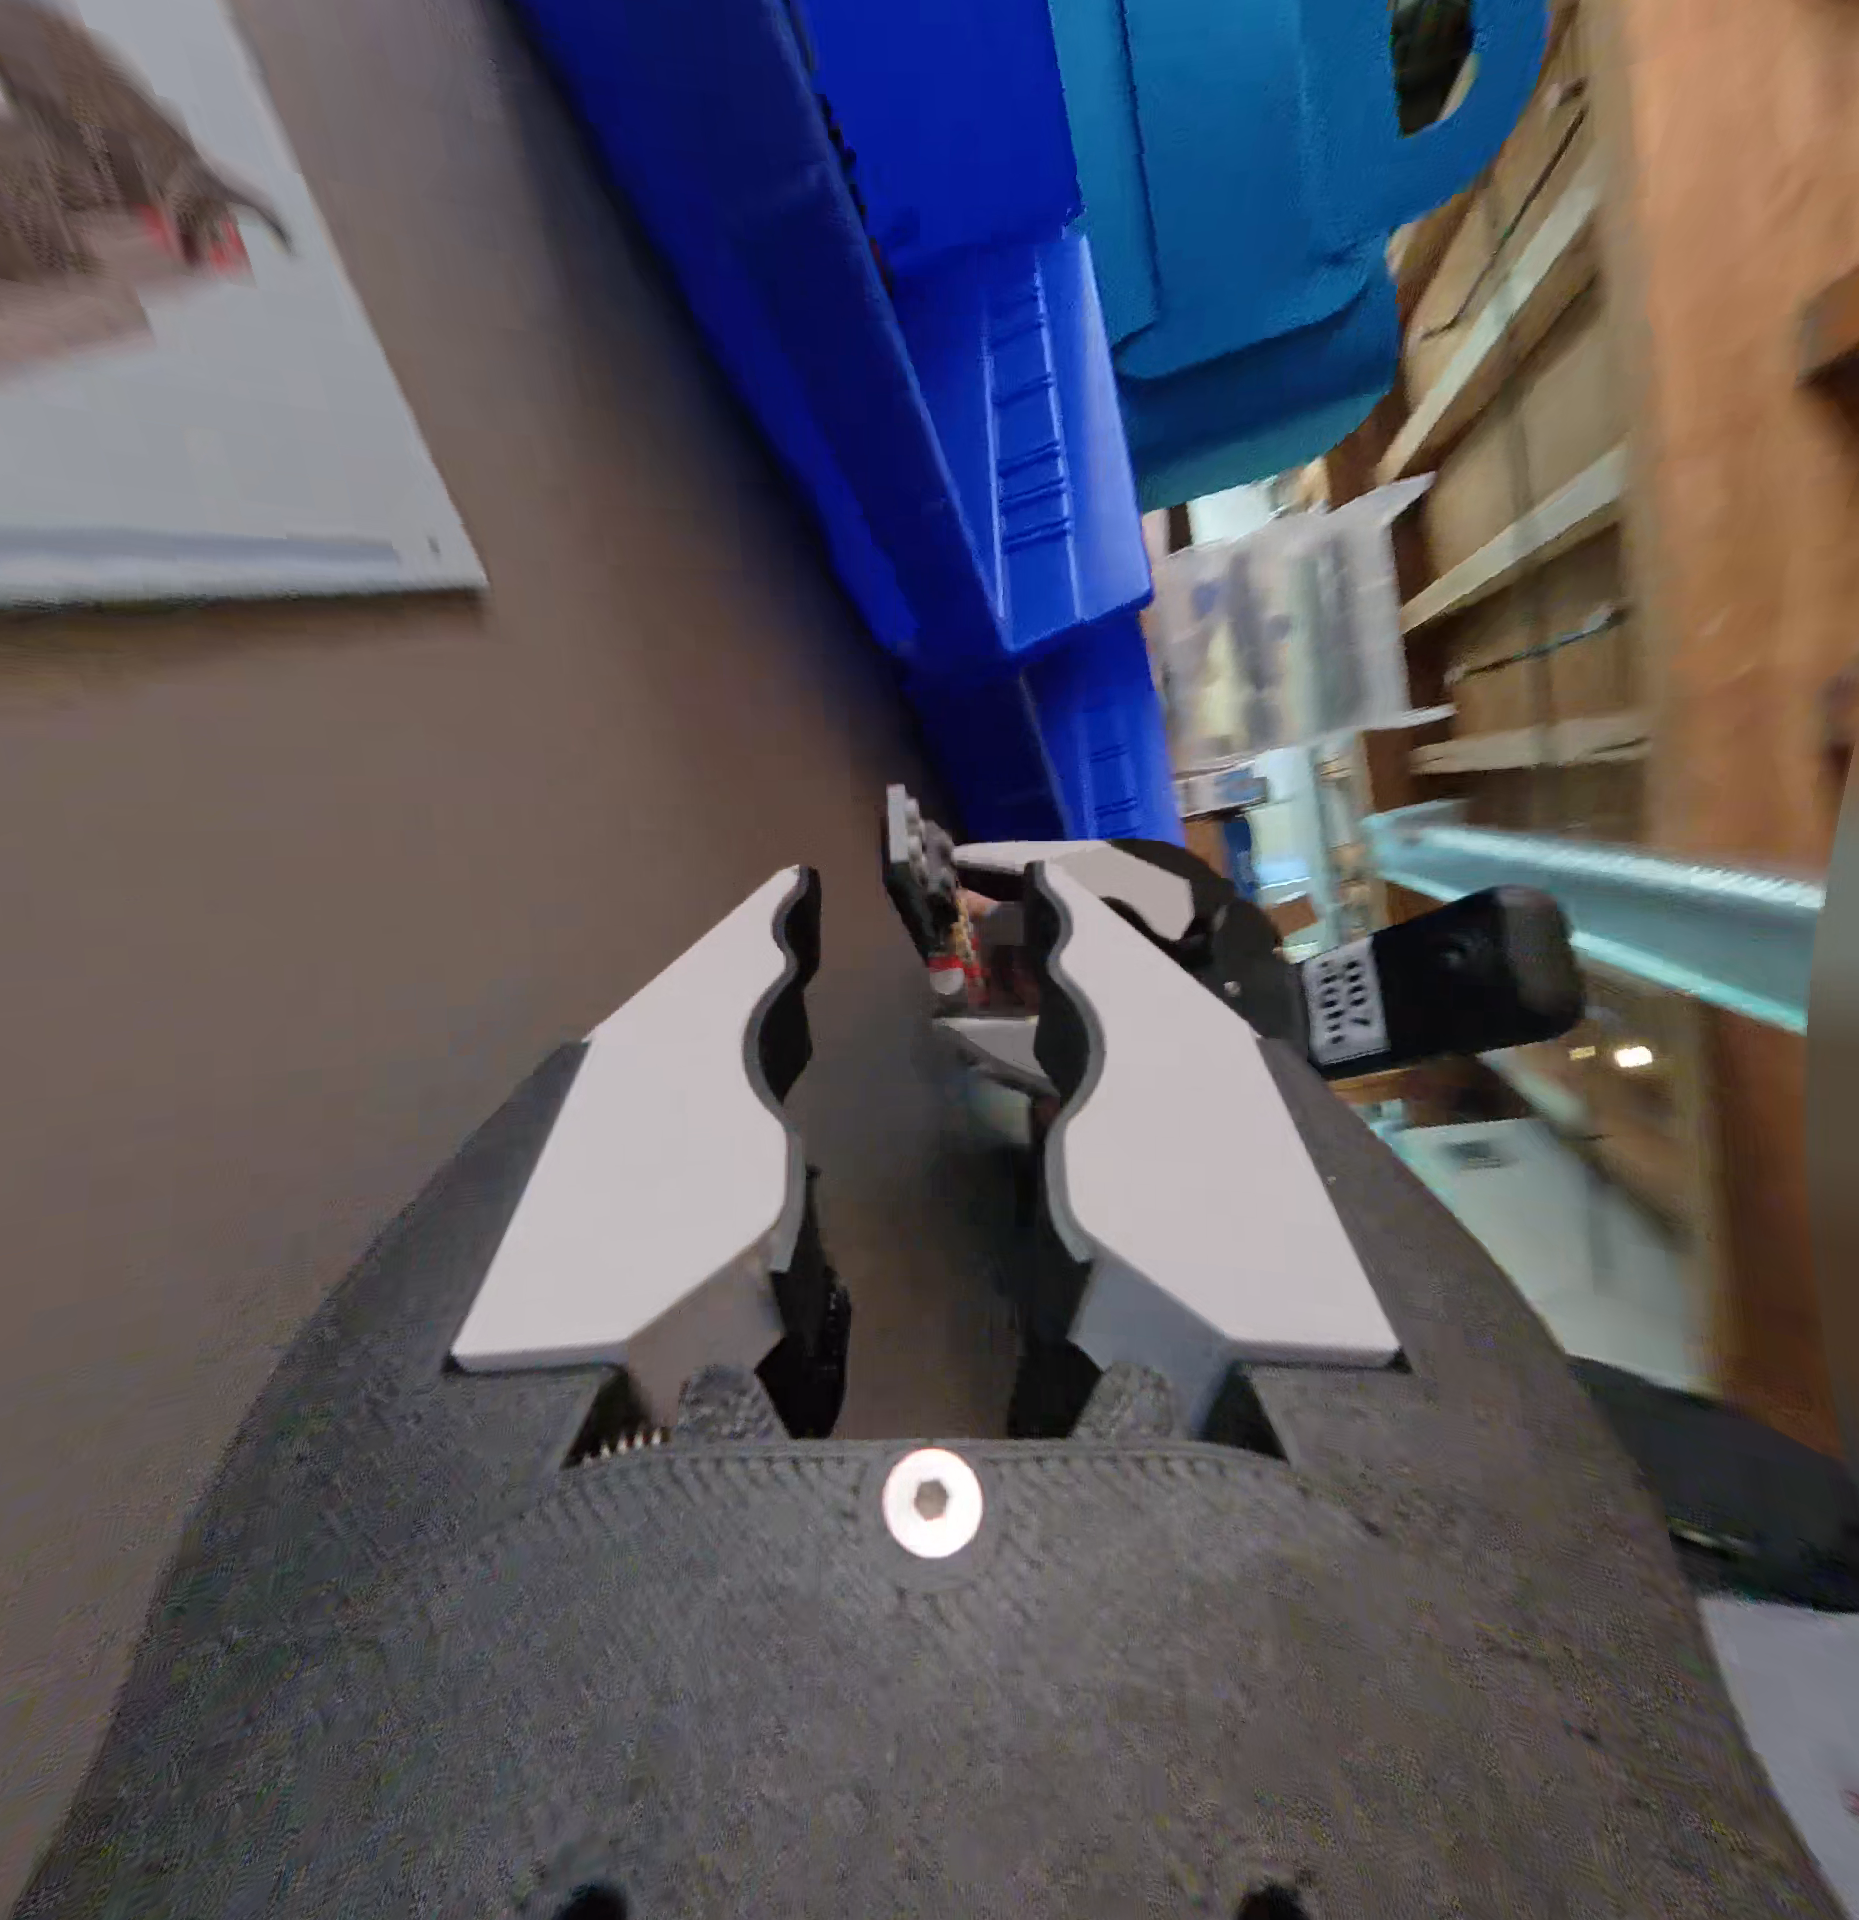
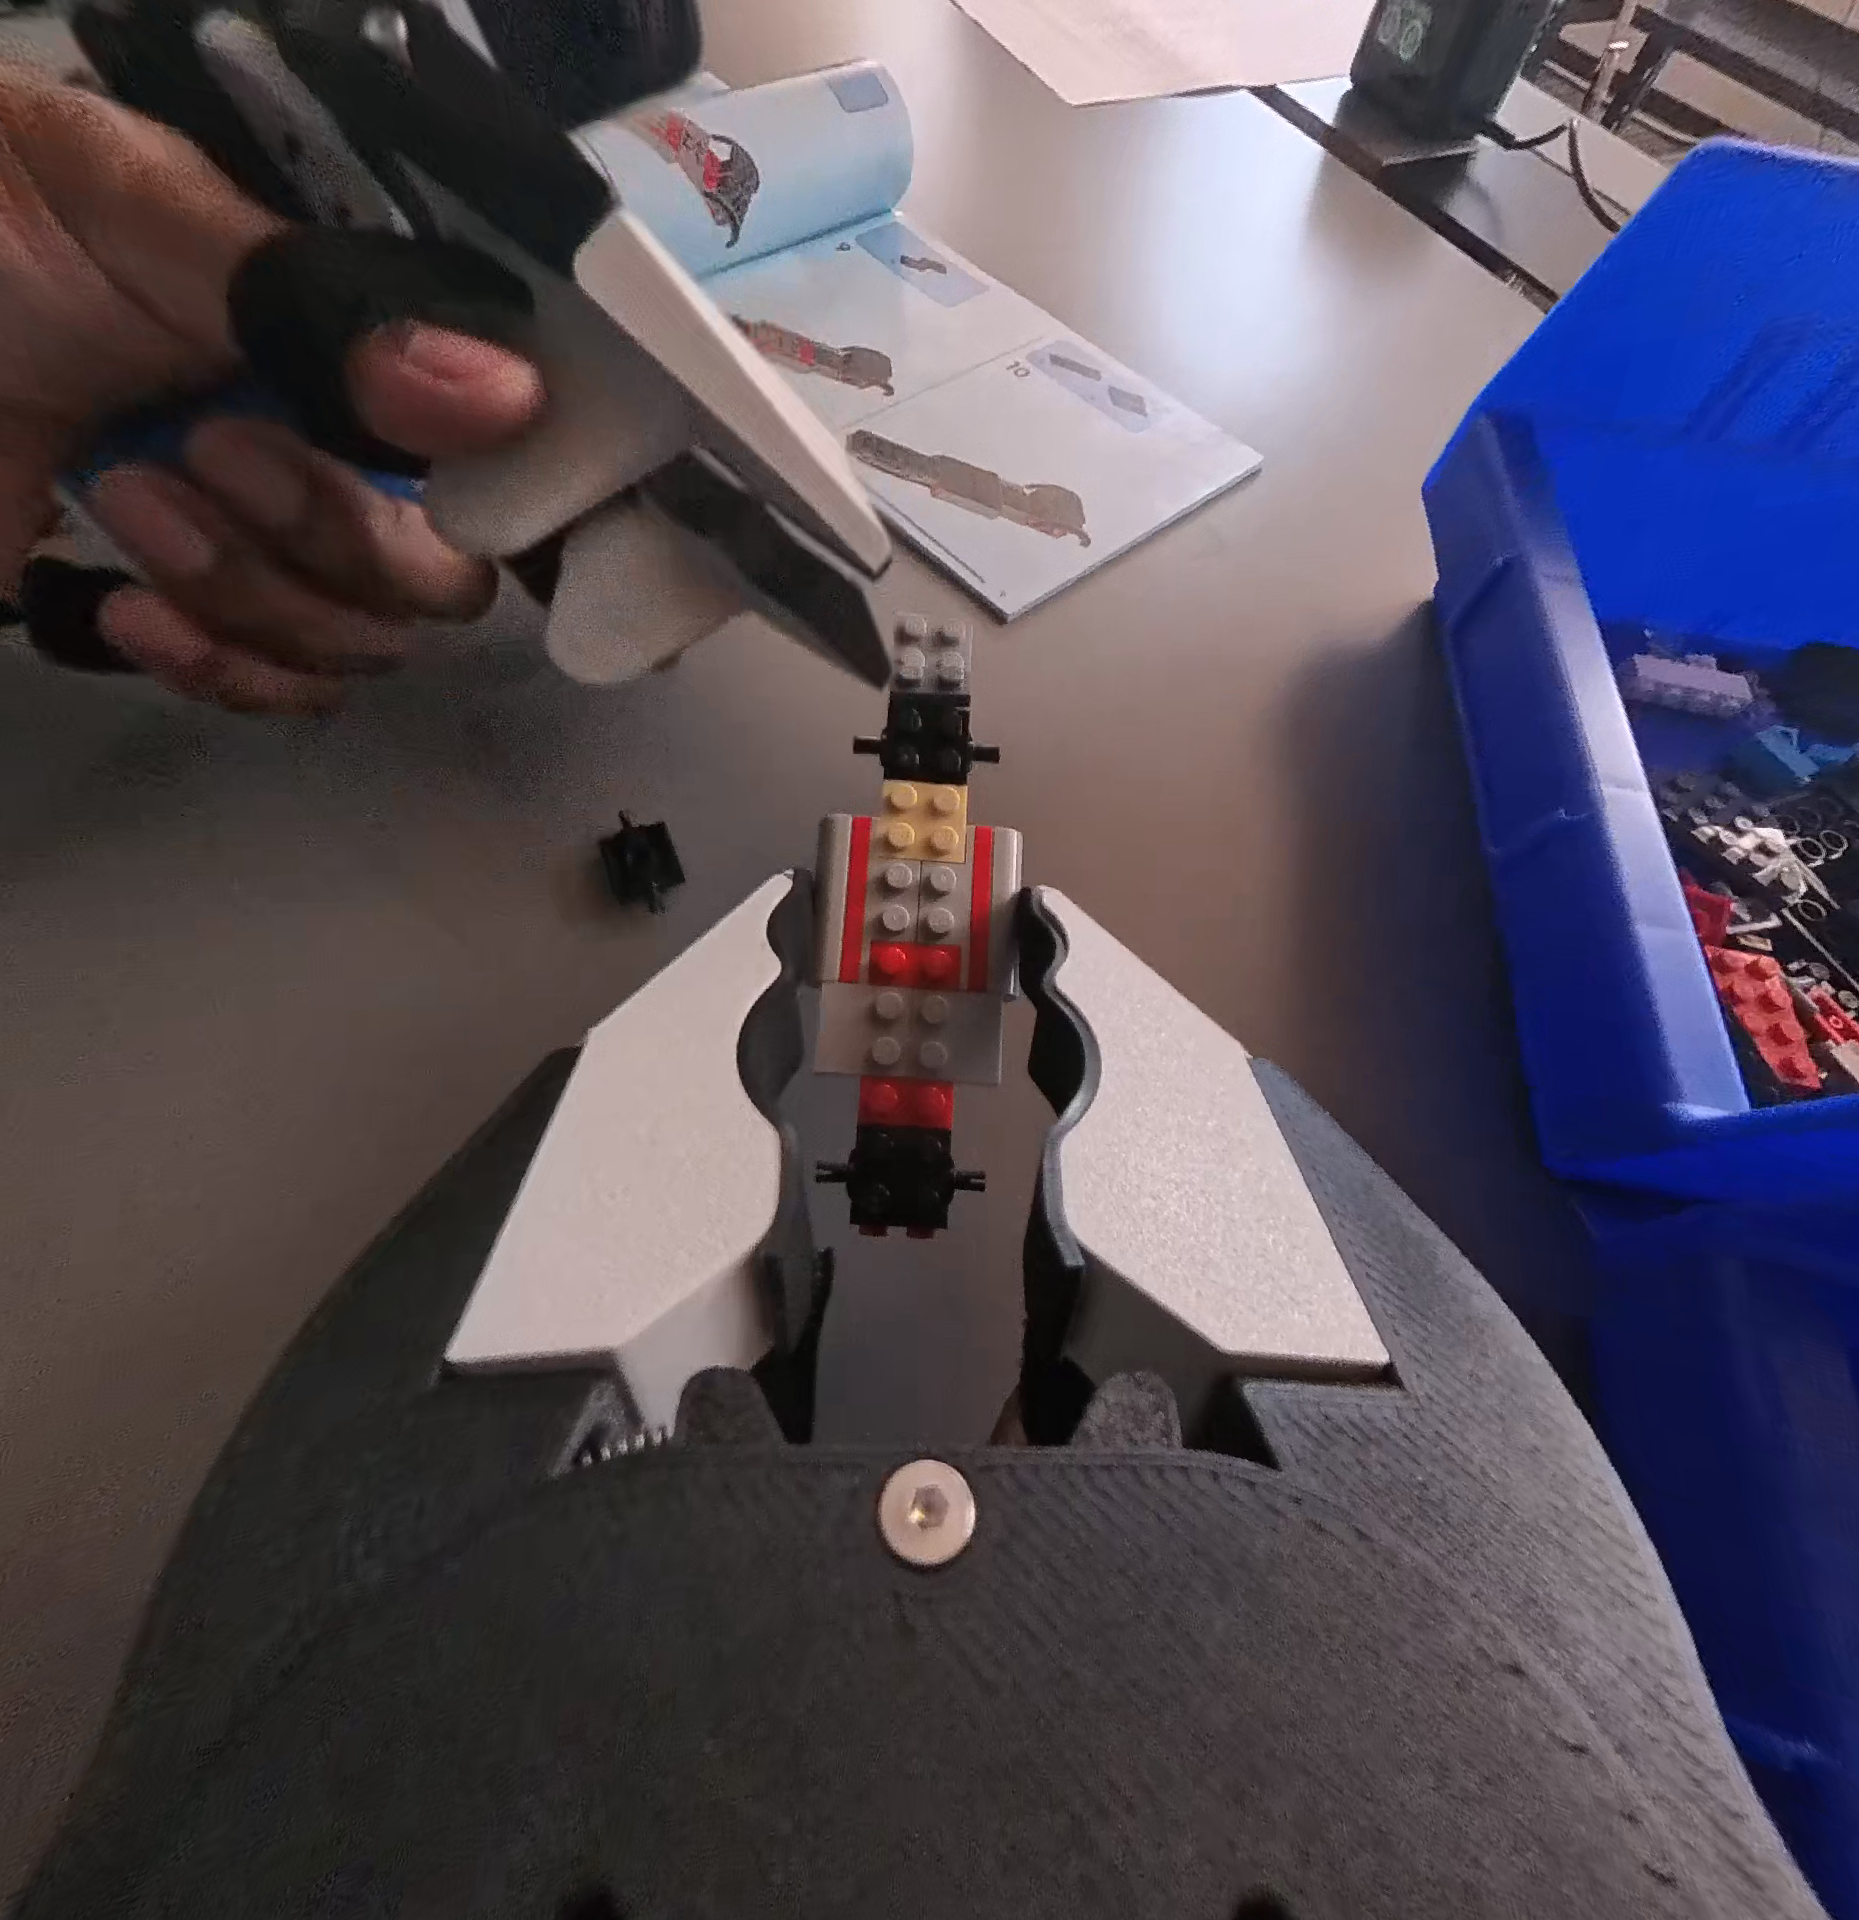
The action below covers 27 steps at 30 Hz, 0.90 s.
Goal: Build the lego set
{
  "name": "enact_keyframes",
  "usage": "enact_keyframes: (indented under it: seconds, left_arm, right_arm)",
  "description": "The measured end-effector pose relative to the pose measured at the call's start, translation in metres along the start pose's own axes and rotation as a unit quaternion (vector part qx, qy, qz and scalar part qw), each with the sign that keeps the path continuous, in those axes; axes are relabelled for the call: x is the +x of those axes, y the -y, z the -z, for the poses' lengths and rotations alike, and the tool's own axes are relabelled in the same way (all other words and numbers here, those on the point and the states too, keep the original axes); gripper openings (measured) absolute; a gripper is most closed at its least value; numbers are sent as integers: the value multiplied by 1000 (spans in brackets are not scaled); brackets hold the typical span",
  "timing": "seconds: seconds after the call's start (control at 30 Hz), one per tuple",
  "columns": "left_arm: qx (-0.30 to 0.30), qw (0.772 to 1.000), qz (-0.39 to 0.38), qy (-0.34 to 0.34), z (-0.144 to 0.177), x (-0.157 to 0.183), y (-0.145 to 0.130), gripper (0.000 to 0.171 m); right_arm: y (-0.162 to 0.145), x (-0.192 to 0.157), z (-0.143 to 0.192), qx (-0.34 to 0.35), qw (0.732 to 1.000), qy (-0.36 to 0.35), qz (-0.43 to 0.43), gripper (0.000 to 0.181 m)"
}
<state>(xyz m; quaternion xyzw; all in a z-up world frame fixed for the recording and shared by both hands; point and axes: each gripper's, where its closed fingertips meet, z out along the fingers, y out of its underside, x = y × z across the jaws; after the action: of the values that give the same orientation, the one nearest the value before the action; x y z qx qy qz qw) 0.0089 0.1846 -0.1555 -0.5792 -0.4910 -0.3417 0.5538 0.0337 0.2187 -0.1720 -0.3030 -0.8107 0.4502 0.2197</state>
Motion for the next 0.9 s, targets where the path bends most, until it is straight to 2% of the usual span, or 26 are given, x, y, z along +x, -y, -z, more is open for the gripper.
enact_keyframes:
  seconds: [0.17,0.6,0.8,0.9]
  left_arm:
    - [11,998,54,-29,-10,0,-8,36]
    - [29,996,75,-48,-9,3,-3,26]
    - [31,995,76,-60,-10,7,-3,13]
    - [35,994,76,-65,-10,8,-2,12]
  right_arm:
    - [4,-2,-2,5,1000,-5,3,42]
    - [9,-3,-1,15,1000,-14,12,42]
    - [14,-6,-1,24,999,-16,22,42]
    - [16,-5,-1,28,999,-20,27,42]
